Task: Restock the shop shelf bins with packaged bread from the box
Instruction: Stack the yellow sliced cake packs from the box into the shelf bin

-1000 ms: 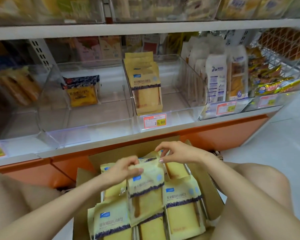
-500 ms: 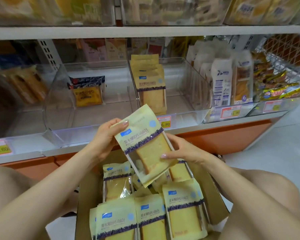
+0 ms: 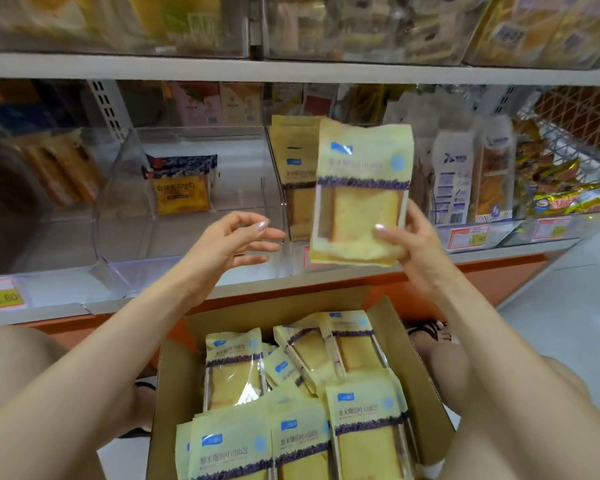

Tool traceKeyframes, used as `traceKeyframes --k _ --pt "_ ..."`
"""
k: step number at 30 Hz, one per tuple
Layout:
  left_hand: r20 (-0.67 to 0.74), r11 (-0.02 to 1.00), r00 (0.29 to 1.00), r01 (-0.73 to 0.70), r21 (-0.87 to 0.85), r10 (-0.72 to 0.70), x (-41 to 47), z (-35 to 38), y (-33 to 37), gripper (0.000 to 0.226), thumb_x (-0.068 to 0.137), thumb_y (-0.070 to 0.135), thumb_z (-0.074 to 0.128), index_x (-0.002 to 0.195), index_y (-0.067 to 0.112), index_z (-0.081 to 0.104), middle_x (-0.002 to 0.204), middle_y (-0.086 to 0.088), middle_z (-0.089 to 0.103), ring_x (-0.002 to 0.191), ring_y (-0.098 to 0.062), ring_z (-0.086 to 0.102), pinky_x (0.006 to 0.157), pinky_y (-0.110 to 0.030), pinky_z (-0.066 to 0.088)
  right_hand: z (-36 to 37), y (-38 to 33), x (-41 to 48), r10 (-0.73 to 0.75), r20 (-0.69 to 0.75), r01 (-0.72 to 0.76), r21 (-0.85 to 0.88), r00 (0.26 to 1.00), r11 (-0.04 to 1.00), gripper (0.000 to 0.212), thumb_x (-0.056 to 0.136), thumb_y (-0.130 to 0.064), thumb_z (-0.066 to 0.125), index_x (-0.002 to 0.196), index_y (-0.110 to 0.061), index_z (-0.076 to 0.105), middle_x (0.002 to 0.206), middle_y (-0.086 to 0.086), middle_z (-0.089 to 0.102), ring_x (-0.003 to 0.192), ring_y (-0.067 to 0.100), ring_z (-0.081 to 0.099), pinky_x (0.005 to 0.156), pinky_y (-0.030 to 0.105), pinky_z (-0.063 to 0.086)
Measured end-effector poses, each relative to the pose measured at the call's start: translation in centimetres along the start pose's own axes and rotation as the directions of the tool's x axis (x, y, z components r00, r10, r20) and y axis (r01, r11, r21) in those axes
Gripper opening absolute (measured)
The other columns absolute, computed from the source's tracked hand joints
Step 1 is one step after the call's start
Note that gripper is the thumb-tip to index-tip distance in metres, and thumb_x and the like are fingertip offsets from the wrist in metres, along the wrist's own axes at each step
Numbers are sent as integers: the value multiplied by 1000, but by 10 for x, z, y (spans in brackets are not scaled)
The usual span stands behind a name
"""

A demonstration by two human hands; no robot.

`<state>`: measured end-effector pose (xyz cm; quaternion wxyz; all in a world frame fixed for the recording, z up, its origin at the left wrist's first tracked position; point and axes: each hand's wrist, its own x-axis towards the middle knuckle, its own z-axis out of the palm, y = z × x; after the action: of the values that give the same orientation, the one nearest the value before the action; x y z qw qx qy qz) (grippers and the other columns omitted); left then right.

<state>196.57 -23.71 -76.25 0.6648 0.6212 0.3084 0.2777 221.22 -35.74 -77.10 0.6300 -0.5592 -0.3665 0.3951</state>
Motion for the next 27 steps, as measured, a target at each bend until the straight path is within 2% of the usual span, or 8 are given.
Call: traceKeyframes --k 4,8,13,17,19,23,25,27 --pt "-48 997 999 -6 78 10 5 2 0 16 91 21 55 104 12 57 99 -4 72 87 -14 69 72 -20 55 -3 -12 50 -10 -98 4 -58 995 998 47 83 2 63 122 -18 47 109 3 65 99 22 65 72 29 58" --pt "-90 963 984 -129 236 154 11 8 2 5 92 9 55 95 10 58 93 -3 71 78 -5 67 68 -13 51 5 -8 97 103 -147 -135 -235 984 962 79 76 -4 74 143 -12 34 134 11 53 113 28 58 93 45 51" --pt "-16 931 973 -215 296 230 15 14 6 9 91 7 56 88 15 59 91 -2 72 82 -11 68 72 -16 50 28 9 119 209 -51 -206 -498 977 842 54 79 -2 71 125 -12 47 119 7 58 106 26 59 71 32 52" --pt "-2 922 972 -222 317 234 18 14 8 12 91 6 55 87 16 60 89 1 72 83 -13 68 76 -21 51 38 18 125 310 -41 -239 -736 950 633 39 85 -11 69 121 -8 55 117 11 61 111 29 59 81 38 52" --pt "-2 917 973 -218 335 232 19 13 8 10 91 7 55 88 15 60 89 1 72 84 -13 68 78 -25 53 39 19 126 281 -74 -230 -784 957 577 35 85 -15 69 117 -6 58 117 11 62 108 30 60 86 41 52" --pt "18 900 973 -218 377 229 17 12 4 7 92 10 55 90 14 61 89 1 72 83 -11 67 81 -29 53 35 14 125 152 -92 -166 -777 984 607 20 85 -15 68 101 -11 58 112 14 65 101 30 63 76 38 53" --pt "30 892 975 -213 398 219 16 13 2 7 91 11 56 89 15 61 87 3 72 81 -8 67 81 -27 54 30 10 121 128 -82 -141 -808 988 572 32 84 -21 69 111 -8 56 118 14 62 103 28 60 77 35 50" --pt "42 885 978 -203 419 205 14 13 -1 7 91 12 56 88 16 61 87 4 72 81 -7 67 80 -25 53 24 5 113 74 -127 -147 -826 989 544 51 83 -29 70 125 -8 50 123 12 58 111 28 56 86 37 48"
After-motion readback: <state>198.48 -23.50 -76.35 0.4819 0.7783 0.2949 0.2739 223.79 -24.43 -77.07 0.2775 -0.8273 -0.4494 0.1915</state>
